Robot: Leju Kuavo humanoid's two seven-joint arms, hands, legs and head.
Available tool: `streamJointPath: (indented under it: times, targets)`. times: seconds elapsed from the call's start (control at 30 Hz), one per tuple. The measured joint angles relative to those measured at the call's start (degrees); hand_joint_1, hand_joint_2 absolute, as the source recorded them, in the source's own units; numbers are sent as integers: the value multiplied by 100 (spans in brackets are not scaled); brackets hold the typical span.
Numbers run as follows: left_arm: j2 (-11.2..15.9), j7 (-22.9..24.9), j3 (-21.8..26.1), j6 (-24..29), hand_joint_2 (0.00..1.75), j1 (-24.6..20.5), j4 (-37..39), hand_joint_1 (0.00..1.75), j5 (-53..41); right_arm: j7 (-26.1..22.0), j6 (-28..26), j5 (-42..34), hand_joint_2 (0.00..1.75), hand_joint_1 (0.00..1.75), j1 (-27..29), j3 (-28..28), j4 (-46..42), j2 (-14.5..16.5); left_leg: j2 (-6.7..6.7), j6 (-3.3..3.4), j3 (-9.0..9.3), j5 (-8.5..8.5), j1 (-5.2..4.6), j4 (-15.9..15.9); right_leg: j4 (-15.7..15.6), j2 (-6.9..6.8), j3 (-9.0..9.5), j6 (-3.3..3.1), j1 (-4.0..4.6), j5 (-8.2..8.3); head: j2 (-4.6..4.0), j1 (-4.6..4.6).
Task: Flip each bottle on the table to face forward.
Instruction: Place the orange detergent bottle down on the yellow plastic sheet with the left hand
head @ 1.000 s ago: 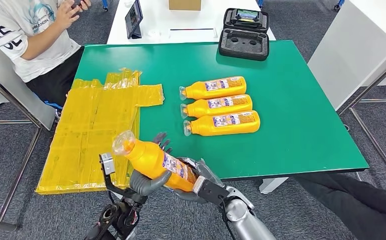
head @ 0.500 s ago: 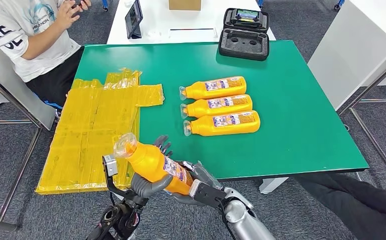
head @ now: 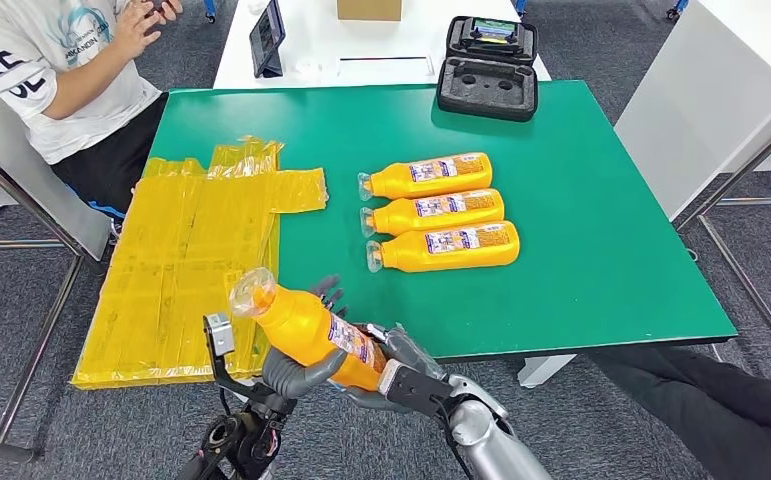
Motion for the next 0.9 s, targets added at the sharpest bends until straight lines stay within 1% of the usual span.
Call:
streamJointPath:
  times: [0.07, 0.13, 0.9]
  targets:
    - [0, -5, -2, 24, 175, 4, -5, 166, 30, 1, -1, -1, 175, 175, 1, 4, 0, -3, 0, 0, 0, 0, 0, 0, 0, 0, 0, 0, 0, 0, 0, 1]
    - [3, -7, -2, 43, 175, 6, -7, 174, 46, 1, -2, -2, 175, 175, 4, 14, 0, -5, 0, 0, 0, 0, 0, 0, 0, 0, -1, 0, 0, 0, 0, -1]
    - [7, -50, -10, 138, 175, 6, -7, 175, 63, 3, -35, -1, 175, 175, 51, 37, -21, -10, 1, 0, 0, 0, 0, 0, 0, 0, -1, 0, 0, 0, 0, 0]
